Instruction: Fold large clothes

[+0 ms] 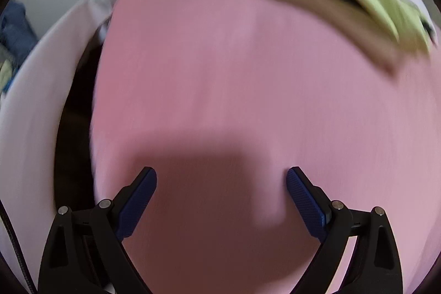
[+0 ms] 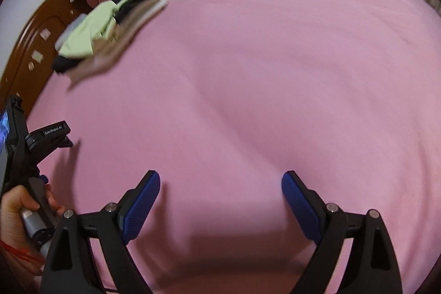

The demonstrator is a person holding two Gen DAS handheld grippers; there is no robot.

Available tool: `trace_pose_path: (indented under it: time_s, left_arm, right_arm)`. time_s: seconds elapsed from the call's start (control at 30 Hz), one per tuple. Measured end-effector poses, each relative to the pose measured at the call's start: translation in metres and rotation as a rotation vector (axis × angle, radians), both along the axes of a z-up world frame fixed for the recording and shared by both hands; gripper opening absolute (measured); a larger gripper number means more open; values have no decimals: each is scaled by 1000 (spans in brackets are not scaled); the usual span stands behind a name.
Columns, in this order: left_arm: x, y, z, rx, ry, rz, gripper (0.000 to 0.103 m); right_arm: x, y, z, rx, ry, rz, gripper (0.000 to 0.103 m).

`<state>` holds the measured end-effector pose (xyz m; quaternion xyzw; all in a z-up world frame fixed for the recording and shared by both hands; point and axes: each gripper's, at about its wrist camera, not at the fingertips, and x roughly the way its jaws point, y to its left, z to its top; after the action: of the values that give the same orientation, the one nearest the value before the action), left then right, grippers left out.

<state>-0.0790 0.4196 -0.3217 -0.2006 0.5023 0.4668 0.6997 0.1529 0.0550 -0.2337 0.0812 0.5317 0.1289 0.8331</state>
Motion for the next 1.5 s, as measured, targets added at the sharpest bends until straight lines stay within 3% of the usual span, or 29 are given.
trace_pose_path:
  time_s: [0.2,0.33,0.4,0.47,0.6,0.7,0.8,0.97,1.1,1.27,1.5]
  left_arm:
    - [-65,-102,19,6,93,-187,94]
    - [-105,-140,54,-127,67,-246,94]
    - [-125,-164,77,-179,49,-330,94]
    - [-139,-185,99,-164,69,-429,94]
    - [-168,-245,150,-30,67,-692,94]
    - [-179,-277,181,-18,38,-818,94]
    - [-172,-299,216,16,-13,-895,94]
    - [-139,-316,255,-101,-42,-990,94]
    - [-127,-329,285,-62,-70,-1055,94]
    - [-135,-331,298,-34,-87,-1109,94]
    - [-149,-317,284,-121,-59,-1077,94]
  right_arm:
    - [-96,-102,15,-72,136,-139,92]
    - [-151,-175,55,-99,185,-305,93]
    - [-169,-203,73,-118,180,-347,94]
    - [-184,-230,92,-113,186,-389,94]
    - [-211,-279,133,-26,185,-526,95]
    - [-220,-297,160,-43,218,-504,95]
    - [-224,-304,192,-50,182,-467,95]
    - [-227,-294,240,-176,88,-319,95]
    - [-226,-281,257,-236,31,-263,95]
    - [-228,-259,259,-203,76,-246,95]
    - [-241,-232,255,-171,95,-272,96]
